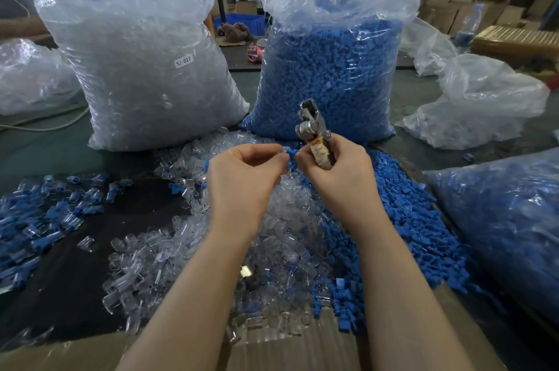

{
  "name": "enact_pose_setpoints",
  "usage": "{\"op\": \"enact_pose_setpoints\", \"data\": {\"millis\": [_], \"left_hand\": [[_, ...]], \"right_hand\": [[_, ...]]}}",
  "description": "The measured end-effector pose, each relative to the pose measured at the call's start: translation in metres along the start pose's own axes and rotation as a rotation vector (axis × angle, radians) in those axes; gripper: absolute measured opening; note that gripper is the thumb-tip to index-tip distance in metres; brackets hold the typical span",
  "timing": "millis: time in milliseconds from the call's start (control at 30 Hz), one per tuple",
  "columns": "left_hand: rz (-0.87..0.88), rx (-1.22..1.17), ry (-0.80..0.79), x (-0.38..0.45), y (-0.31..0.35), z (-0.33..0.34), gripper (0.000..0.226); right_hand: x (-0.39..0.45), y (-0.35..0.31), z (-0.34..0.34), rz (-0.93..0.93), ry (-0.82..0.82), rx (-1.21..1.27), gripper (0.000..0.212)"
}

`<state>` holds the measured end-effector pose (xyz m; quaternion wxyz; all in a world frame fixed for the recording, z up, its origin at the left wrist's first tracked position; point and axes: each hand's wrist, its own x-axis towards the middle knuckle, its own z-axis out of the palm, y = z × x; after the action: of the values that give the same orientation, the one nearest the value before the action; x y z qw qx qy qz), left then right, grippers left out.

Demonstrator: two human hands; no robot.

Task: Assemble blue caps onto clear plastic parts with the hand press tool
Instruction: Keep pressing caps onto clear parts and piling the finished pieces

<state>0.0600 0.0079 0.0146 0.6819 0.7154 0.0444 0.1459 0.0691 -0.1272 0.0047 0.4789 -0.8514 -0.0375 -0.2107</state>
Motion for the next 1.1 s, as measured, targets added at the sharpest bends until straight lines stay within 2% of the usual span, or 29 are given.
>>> {"op": "enact_pose_setpoints", "data": {"millis": [233,300,367,433,633,833,900,1100], "left_hand": [[0.191,0.18,-0.002,-0.005,-0.001,0.004,0.01],[0.208,0.191,0.006,-0.004,-0.002,0.004,0.011],[0.219,0.188,0.011,-0.004,-0.002,0.004,0.013],[0.218,0.172,0.008,-0.003,-0.003,0.004,0.013],[0.18,0.124,0.044,-0.002,-0.005,0.003,0.008],[0.047,-0.094,-0.018,0.001,-0.002,0.0,0.014],[0.043,-0.134,-0.03,0.003,-0.002,-0.002,0.012],[0.073,-0.168,-0.05,0.004,0.0,-0.006,0.014]], "right_hand": [[0.0,-0.003,0.001,0.018,-0.019,-0.011,0.013],[0.001,-0.001,0.0,0.046,-0.049,0.087,0.003],[0.001,0.0,-0.002,0.068,-0.079,0.186,0.011],[0.001,0.001,-0.003,0.07,-0.105,0.235,0.017],[0.0,0.0,-0.004,0.082,-0.162,0.288,0.012],[0.0,0.007,-0.013,0.107,-0.232,0.19,0.008],[-0.001,0.007,-0.015,0.104,-0.286,0.145,0.005],[-0.001,0.004,-0.011,0.061,-0.376,0.063,0.016]]}}
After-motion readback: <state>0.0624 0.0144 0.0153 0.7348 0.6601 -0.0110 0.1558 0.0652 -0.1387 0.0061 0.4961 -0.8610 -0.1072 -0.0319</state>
